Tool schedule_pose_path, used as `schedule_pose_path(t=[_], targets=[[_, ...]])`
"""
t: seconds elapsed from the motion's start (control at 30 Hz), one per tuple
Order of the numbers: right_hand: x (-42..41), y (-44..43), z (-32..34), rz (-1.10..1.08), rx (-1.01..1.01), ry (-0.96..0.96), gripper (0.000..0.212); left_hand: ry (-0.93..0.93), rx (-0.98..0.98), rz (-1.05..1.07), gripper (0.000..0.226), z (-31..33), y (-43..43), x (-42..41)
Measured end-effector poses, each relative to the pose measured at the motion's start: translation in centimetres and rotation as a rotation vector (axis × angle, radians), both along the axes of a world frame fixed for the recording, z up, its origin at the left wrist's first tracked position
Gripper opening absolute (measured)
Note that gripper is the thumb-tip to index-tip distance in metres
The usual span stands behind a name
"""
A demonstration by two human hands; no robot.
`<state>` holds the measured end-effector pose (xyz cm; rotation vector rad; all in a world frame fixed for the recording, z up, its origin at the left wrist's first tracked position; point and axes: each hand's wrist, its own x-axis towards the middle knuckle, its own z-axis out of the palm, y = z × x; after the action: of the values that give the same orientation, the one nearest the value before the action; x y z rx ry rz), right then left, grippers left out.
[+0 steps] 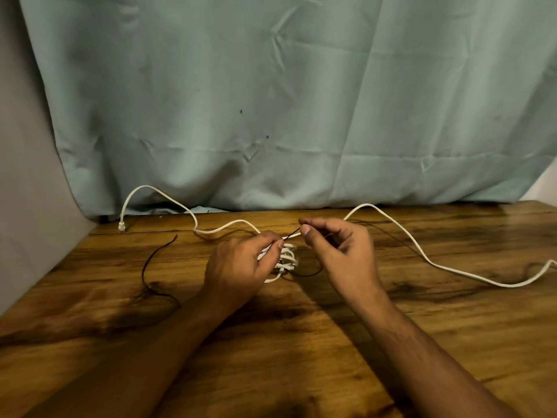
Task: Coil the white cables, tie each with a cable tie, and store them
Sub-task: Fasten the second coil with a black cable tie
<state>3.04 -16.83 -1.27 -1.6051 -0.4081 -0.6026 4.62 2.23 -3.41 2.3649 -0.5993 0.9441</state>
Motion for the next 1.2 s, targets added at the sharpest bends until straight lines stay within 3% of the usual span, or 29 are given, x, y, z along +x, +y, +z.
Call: schedule_pose_path(t=[0.6,0.73,0.97,1.2], targets=[[0.0,0.0,-0.4,0.006,-0.178,0.1,0.011,0.014,0.006,-0.077,0.036,-0.2,0.0,0.1],[-0.1,0.1,-0.2,0.066,-0.08,0.087,0.025,0.023,-0.013,-0.102,0.033,-0.2,-0.1,0.2],[-0.3,-0.3,0.4,0.154,0.005,0.076,0.013,0.114,-0.086,-0.193,0.027,-0.1,-0.3,0.2],[-0.3,-0.5,0.5,0.167,-0.026,0.043,0.022,0.245,-0.2,-0.33,0.021,0.3,-0.7,-0.5]])
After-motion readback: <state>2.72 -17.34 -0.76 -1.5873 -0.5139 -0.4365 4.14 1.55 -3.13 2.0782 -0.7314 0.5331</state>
